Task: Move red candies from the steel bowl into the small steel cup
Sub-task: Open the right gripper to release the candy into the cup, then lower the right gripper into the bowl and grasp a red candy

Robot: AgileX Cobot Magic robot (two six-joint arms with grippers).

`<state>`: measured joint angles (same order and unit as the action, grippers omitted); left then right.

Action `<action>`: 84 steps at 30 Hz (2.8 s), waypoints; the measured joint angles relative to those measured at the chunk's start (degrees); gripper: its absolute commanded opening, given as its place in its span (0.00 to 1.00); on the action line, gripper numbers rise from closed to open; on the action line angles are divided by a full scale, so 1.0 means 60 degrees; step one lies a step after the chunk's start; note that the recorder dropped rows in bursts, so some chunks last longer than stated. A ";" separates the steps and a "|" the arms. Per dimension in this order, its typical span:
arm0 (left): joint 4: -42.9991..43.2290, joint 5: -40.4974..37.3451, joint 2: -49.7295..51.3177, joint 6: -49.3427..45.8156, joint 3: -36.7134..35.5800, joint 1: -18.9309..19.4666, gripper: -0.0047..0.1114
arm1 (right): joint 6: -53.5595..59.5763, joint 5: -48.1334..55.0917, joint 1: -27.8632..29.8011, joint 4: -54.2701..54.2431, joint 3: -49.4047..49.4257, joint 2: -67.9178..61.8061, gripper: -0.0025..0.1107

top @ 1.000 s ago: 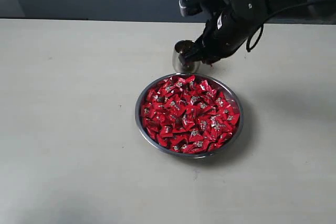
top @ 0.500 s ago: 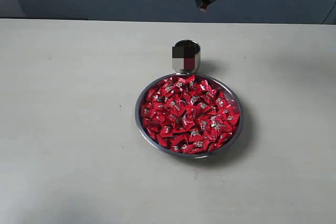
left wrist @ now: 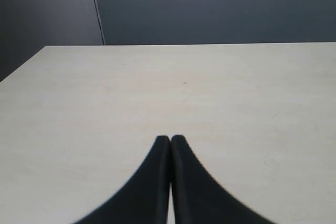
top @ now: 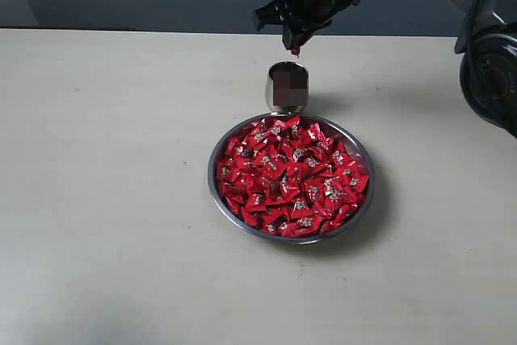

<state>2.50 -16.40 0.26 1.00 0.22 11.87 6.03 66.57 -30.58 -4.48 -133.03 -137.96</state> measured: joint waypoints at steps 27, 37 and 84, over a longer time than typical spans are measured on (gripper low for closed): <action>0.0000 0.0000 0.0000 0.0000 0.0000 0.0000 0.04 | 0.0929 0.0231 0.0000 -0.0764 -0.0019 -0.0369 0.30; 0.0000 0.0000 0.0000 0.0000 0.0000 0.0000 0.04 | 0.0929 0.0366 0.0000 -0.0913 -0.0019 -0.0351 0.02; 0.0000 0.0000 0.0000 0.0000 0.0000 0.0000 0.04 | 0.1503 -0.6155 -0.2675 -0.0850 1.1637 0.5807 0.02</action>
<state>2.50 -16.40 0.26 1.00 0.22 11.87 15.05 29.64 -46.63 -9.58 -63.20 -103.12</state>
